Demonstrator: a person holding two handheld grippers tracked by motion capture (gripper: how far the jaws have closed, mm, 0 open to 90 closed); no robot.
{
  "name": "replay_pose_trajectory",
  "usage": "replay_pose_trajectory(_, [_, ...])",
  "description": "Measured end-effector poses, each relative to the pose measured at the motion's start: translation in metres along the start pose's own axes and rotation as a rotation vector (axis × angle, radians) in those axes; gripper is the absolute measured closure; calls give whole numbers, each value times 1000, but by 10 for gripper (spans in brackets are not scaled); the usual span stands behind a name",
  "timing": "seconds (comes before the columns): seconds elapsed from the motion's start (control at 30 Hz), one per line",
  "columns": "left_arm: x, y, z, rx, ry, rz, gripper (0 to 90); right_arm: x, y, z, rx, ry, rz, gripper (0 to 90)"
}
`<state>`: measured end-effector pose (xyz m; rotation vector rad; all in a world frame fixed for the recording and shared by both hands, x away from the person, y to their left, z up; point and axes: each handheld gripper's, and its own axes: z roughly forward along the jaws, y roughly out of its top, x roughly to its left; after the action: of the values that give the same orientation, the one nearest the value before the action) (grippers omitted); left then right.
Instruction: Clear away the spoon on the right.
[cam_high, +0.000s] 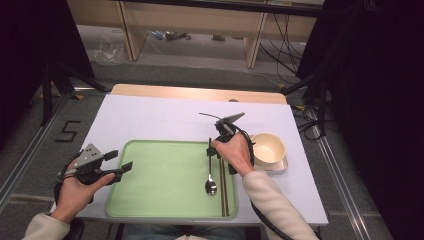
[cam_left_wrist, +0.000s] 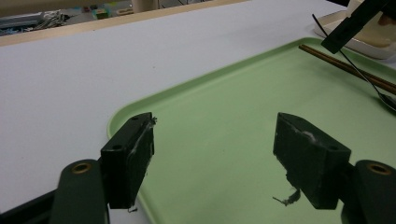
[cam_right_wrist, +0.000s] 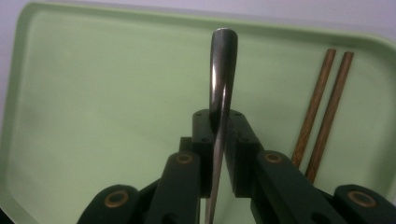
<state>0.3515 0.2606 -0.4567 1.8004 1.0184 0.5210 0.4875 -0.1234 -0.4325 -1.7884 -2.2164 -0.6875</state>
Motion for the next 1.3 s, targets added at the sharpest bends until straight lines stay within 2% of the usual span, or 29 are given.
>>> replay_pose_trajectory(0.03, [0, 0, 0, 0, 3, -4, 289, -3, 0, 3, -23, -6, -41, 839])
replay_pose_trajectory(0.07, [0, 0, 0, 0, 1, 3, 289, 1, -1, 3, 9, -6, 10, 839])
replay_pose_trajectory(0.1, [0, 0, 0, 0, 1, 2, 289, 1, -1, 3, 6, -12, 0, 839])
replay_pose_trajectory(0.13, [0, 0, 0, -1, 3, -8, 289, 1, -1, 5, 11, -16, 12, 839])
replay_pose_trajectory(0.17, [0, 0, 0, 1, 0, 4, 289, -3, -1, 8, -13, -23, -41, 840])
replay_pose_trajectory(0.23, [0, 0, 0, 0, 1, 0, 289, -1, -1, 8, 4, -28, -22, 841])
replay_pose_trajectory(0.27, [0, 0, 0, 0, 1, 1, 289, 2, -2, 9, 20, -29, 19, 842])
replay_pose_trajectory(0.3, [0, 0, 0, 0, 1, 1, 289, -1, -2, 10, 2, -36, -23, 843])
replay_pose_trajectory(0.33, [0, 0, 0, 1, 1, 2, 289, -2, -2, 12, -3, -43, -32, 844])
replay_pose_trajectory(0.37, [0, 0, 0, -2, -4, 0, 289, -2, -2, 12, 8, -46, -29, 844])
replay_pose_trajectory(0.4, [0, 0, 0, 2, 0, 3, 289, 1, -3, 12, 34, -43, 21, 846])
replay_pose_trajectory(0.43, [0, 0, 0, 0, 1, 2, 289, 0, -3, 13, 29, -56, -4, 847])
replay_pose_trajectory(0.5, [0, 0, 0, 1, 0, 2, 289, -1, -3, 14, 30, -59, -13, 848])
replay_pose_trajectory(0.53, [0, 0, 0, 0, 0, 1, 289, 1, -3, 15, 37, -66, 11, 849])
replay_pose_trajectory(0.6, [0, 0, 0, 1, 1, 1, 289, 0, -3, 16, 38, -70, -6, 850])
replay_pose_trajectory(0.63, [0, 0, 0, 0, -1, 0, 289, 1, -4, 16, 44, -71, 4, 850])
replay_pose_trajectory(0.77, [0, 0, 0, -2, -2, -1, 289, 1, -4, 18, 36, -86, -28, 842])
replay_pose_trajectory(0.8, [0, 0, 0, -3, -3, -2, 289, 0, -4, 19, 30, -89, -49, 837])
replay_pose_trajectory(0.83, [0, 0, 0, -3, -2, -2, 289, 2, -4, 18, 41, -92, -30, 833])
replay_pose_trajectory(0.9, [0, 0, 0, -2, -3, -2, 289, 3, -5, 20, 41, -98, -35, 825])
replay_pose_trajectory(0.93, [0, 0, 0, -2, -3, -2, 289, 0, -5, 22, 13, -98, -87, 814])
replay_pose_trajectory(0.97, [0, 0, 0, -3, -3, -2, 289, 1, -6, 24, -8, -106, -84, 811])
replay_pose_trajectory(1.0, [0, 0, 0, -4, -2, -2, 289, 1, -6, 24, -5, -104, -95, 807])
replay_pose_trajectory(1.03, [0, 0, 0, -4, -2, -3, 289, 3, -5, 22, 35, -109, -70, 800])
replay_pose_trajectory(1.1, [0, 0, 0, -2, -3, -3, 289, 5, -6, 22, 35, -117, -71, 779])
replay_pose_trajectory(1.13, [0, 0, 0, -1, -2, -2, 289, 3, -6, 24, 2, -132, -115, 755])
replay_pose_trajectory(1.17, [0, 0, 0, 0, 0, -2, 289, 4, -6, 24, 14, -137, -123, 743])
replay_pose_trajectory(1.27, [0, 0, 0, 0, -2, -2, 289, 7, -7, 24, -8, -157, -158, 701])
replay_pose_trajectory(1.3, [0, 0, 0, 0, -1, -2, 289, 7, -6, 22, 5, -165, -172, 688])
